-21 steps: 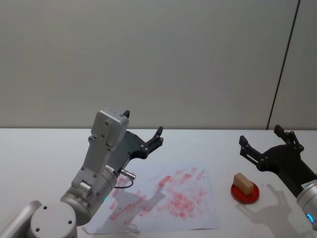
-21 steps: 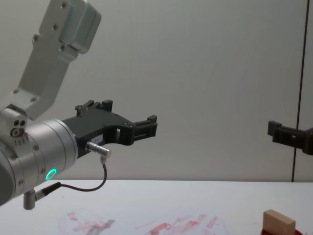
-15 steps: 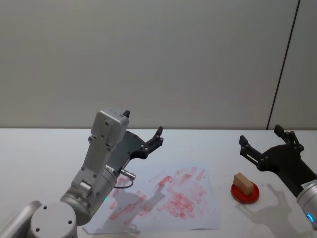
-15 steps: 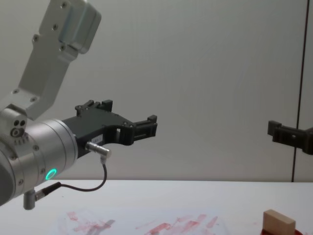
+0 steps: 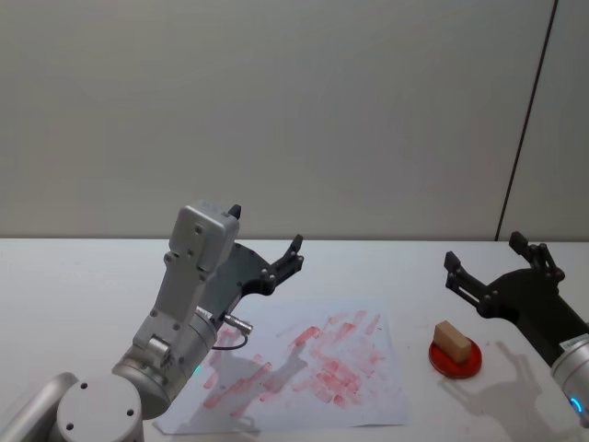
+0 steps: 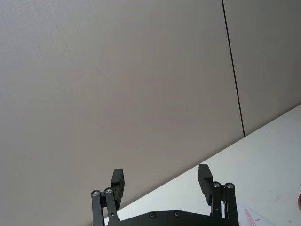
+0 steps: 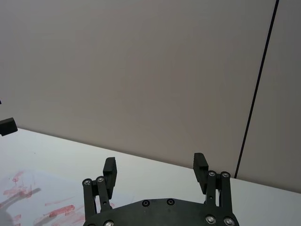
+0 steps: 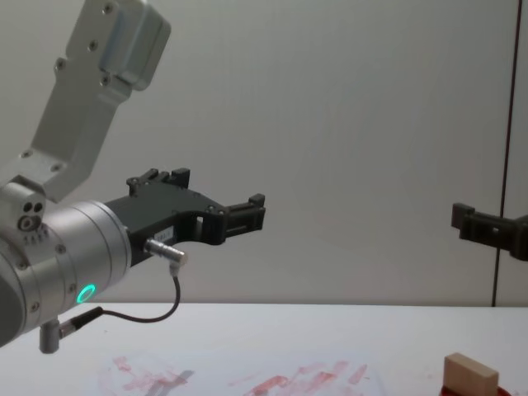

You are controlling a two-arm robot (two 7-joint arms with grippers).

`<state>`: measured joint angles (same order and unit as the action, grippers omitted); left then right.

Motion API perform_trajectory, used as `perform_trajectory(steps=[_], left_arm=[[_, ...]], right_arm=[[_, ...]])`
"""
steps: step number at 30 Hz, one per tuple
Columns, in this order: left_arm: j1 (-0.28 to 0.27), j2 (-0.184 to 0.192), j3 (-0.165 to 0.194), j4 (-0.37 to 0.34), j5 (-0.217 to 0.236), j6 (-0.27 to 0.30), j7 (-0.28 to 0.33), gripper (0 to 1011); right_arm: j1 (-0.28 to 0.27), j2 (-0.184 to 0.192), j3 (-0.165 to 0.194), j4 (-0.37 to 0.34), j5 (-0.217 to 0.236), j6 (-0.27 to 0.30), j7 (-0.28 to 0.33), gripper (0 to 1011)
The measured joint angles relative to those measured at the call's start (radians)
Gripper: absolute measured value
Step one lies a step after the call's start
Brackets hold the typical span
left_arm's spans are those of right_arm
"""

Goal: Use the one hand to pick up the stamp and affix it onto the A4 paper.

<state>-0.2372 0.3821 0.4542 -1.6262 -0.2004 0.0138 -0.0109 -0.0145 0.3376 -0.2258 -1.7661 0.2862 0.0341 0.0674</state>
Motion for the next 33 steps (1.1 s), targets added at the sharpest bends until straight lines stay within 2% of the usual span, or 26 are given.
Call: perform_trajectory(steps=[14,33], left_arm=[[0.0,0.0,0.0,0.0,0.0,0.0,0.0,1003],[0.0,0.0,0.0,0.0,0.0,0.0,0.0,1002]], right_arm=[[0.009,0.015,0.008,0.044,-0.02,0.042,0.049,1001],[0.042,0.028,0.014,0.157,-0.029,0.114,0.171,1001]])
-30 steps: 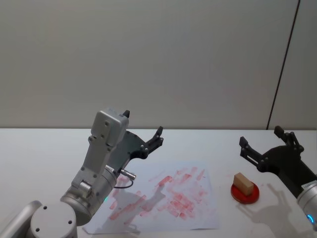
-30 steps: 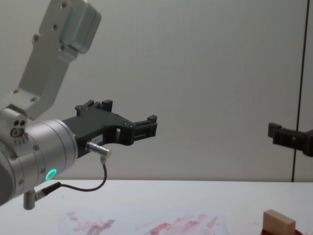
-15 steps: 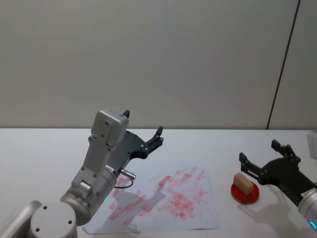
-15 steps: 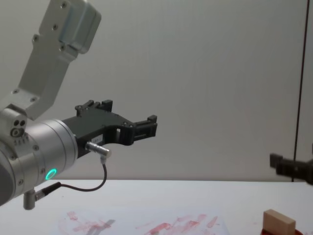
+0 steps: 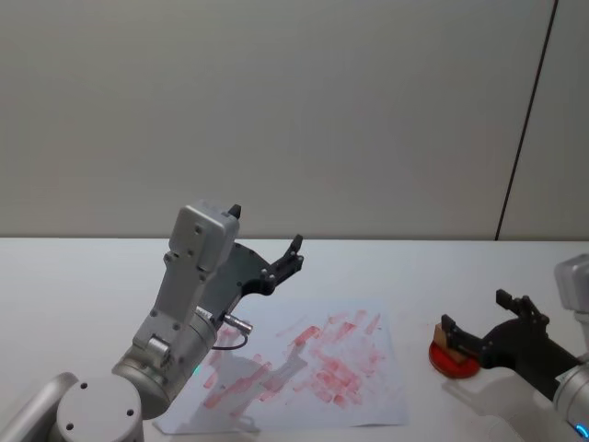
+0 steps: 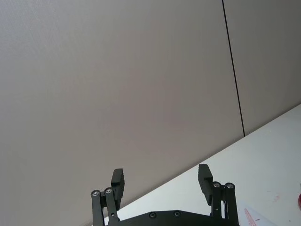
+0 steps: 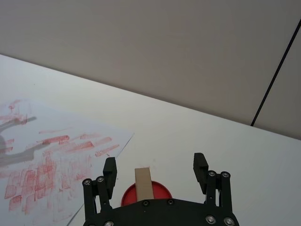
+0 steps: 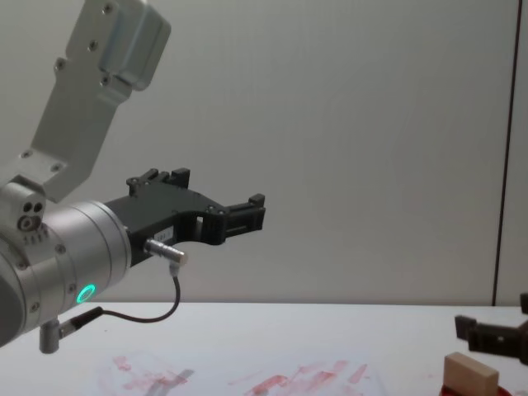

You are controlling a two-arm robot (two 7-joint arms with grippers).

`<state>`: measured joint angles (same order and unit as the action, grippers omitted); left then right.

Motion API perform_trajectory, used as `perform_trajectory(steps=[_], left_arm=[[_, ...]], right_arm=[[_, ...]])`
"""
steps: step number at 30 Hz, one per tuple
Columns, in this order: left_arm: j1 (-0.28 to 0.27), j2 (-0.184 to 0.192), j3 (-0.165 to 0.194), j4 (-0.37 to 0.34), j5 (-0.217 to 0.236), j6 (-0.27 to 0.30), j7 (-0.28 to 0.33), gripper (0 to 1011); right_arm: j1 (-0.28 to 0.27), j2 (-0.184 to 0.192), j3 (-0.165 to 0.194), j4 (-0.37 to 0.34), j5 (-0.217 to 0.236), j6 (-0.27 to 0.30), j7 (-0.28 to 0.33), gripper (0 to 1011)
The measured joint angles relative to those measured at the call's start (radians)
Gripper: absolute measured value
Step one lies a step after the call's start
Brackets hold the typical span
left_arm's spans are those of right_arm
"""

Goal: Use the one hand to pick up the stamp and affix it onto the A4 paper.

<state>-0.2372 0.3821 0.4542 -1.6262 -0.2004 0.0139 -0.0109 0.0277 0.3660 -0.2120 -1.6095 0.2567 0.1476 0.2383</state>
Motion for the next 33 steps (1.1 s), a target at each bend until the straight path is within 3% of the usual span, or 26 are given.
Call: perform_trajectory(steps=[16,20,33], left_arm=[[0.0,0.0,0.0,0.0,0.0,0.0,0.0,1002],[0.0,0.0,0.0,0.0,0.0,0.0,0.0,1002],[0.0,0.0,0.0,0.0,0.0,0.0,0.0,1002]], right_arm=[[0.04,-0.015,-0.008,0.089,-0.002,0.024,0.065,998],[0.048,-0.019,-0.012,0.105,-0.006,0.03,0.078,927],[0.069,-0.029,-0.024,0.155,-0.025,0.044,0.116,534]])
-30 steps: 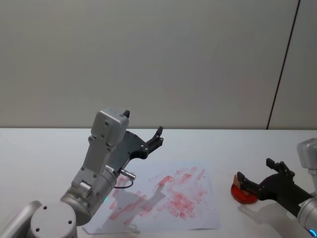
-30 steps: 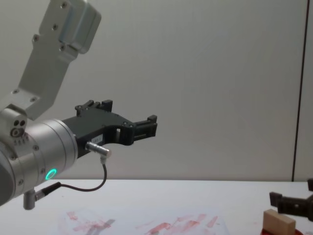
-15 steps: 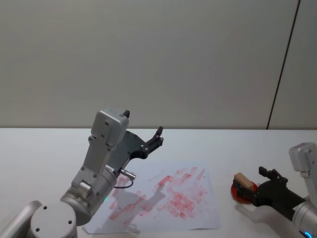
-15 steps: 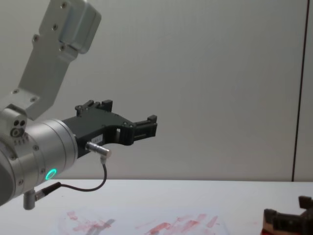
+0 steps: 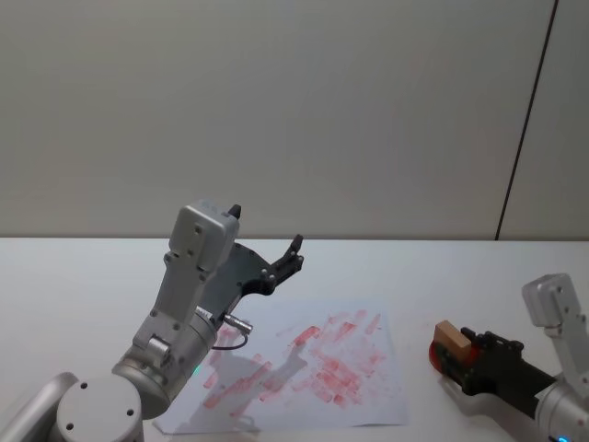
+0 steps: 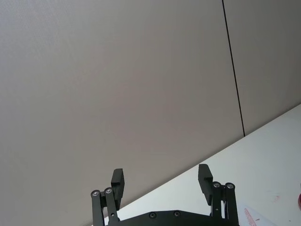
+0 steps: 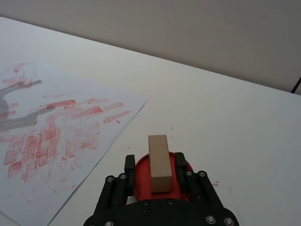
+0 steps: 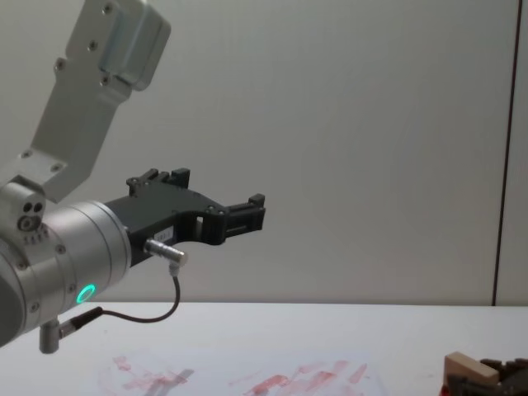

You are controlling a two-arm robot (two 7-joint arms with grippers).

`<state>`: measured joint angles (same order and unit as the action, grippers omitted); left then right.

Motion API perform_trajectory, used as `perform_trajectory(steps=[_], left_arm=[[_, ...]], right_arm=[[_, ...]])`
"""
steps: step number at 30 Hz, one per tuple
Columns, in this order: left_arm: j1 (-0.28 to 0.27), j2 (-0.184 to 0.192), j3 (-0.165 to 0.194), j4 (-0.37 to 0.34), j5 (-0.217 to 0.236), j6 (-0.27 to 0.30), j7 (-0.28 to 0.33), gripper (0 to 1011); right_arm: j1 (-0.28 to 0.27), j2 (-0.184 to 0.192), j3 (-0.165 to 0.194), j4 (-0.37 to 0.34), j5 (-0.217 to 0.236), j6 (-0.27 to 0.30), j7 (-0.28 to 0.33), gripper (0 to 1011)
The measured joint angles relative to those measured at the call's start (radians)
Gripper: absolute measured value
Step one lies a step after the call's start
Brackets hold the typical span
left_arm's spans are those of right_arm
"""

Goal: Use the one hand to pick up the stamp and affix it onto the A4 paper.

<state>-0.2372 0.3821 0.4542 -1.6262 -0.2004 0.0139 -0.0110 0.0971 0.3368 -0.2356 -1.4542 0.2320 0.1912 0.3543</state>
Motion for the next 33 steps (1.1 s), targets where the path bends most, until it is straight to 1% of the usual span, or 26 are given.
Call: perform_trajectory(steps=[1,4,5,6,7,9,11,16,22,29,33], left_arm=[[0.0,0.0,0.0,0.0,0.0,0.0,0.0,1002],[0.0,0.0,0.0,0.0,0.0,0.0,0.0,1002],[0.0,0.0,0.0,0.0,0.0,0.0,0.0,1003],[0.0,0.0,0.0,0.0,0.0,0.0,0.0,1002],[0.0,0.0,0.0,0.0,0.0,0.0,0.0,1002],[0.0,0.0,0.0,0.0,0.0,0.0,0.0,1002],[0.0,0.0,0.0,0.0,0.0,0.0,0.0,1002],[0.0,0.0,0.0,0.0,0.0,0.0,0.0,1003],[0.0,0.0,0.0,0.0,0.0,0.0,0.0,1003],[0.0,0.0,0.0,0.0,0.0,0.0,0.0,1003],[0.0,0.0,0.0,0.0,0.0,0.0,0.0,1003]], right_arm=[[0.001,-0.001,-0.001,0.003,-0.001,0.0,0.001,534],[0.005,-0.003,-0.002,0.011,-0.002,0.0,0.005,404],[0.006,-0.004,-0.003,0.012,-0.003,0.0,0.006,387],[0.007,-0.004,-0.003,0.014,-0.003,0.0,0.007,343],[0.008,-0.005,-0.003,0.015,-0.004,0.0,0.007,330],[0.01,-0.006,-0.004,0.019,-0.005,-0.003,0.007,232],[0.013,-0.007,-0.005,0.02,-0.007,-0.009,0.007,216],[0.015,-0.009,-0.006,0.019,-0.013,-0.028,0.002,216],[0.017,-0.011,-0.008,-0.004,-0.019,-0.052,0.001,216],[0.02,-0.016,-0.018,-0.03,-0.026,-0.065,0.027,216],[0.021,-0.021,-0.029,-0.042,-0.034,-0.067,0.055,216]])
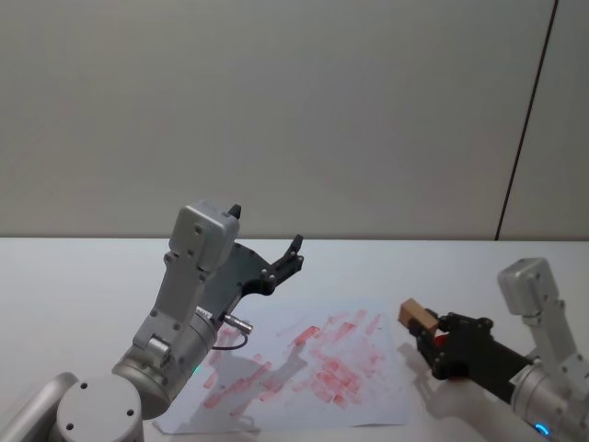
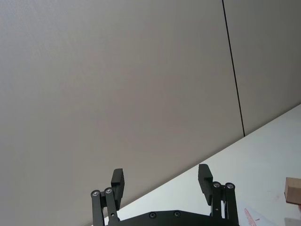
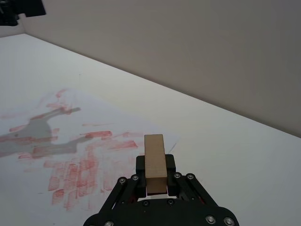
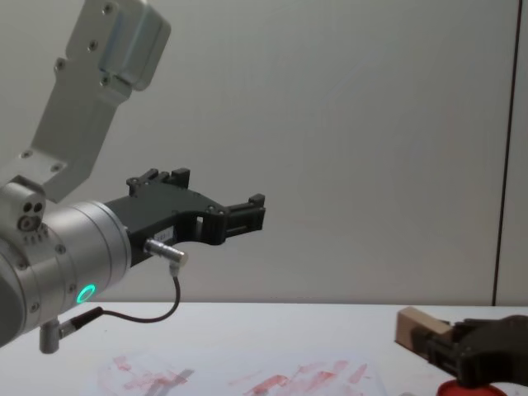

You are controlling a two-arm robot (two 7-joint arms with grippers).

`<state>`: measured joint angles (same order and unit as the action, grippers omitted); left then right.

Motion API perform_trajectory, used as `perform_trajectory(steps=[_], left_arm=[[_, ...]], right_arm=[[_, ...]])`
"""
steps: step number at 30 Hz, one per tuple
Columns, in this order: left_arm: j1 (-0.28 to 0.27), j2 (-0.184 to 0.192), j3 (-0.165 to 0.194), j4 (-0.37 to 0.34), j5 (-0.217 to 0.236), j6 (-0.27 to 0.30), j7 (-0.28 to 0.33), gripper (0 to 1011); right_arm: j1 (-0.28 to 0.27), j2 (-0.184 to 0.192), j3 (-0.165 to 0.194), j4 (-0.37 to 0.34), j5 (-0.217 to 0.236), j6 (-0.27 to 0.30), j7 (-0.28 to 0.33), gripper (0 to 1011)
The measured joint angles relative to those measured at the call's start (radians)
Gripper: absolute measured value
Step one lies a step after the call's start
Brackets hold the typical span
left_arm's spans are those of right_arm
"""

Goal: Use the one hand to pick up the stamp and affix it onto the A4 paper.

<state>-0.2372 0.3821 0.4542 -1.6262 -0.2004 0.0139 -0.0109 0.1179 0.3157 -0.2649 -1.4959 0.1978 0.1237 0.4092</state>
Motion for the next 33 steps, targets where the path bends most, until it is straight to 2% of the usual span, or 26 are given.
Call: perform_trajectory(steps=[19,33], left_arm=[[0.0,0.0,0.0,0.0,0.0,0.0,0.0,1003],[0.0,0.0,0.0,0.0,0.0,0.0,0.0,1003]], right_arm=[[-0.031,0.0,-0.043,-0.025,-0.033,0.013,0.1,216],[-0.051,0.013,-0.058,-0.013,-0.061,0.011,0.13,216]])
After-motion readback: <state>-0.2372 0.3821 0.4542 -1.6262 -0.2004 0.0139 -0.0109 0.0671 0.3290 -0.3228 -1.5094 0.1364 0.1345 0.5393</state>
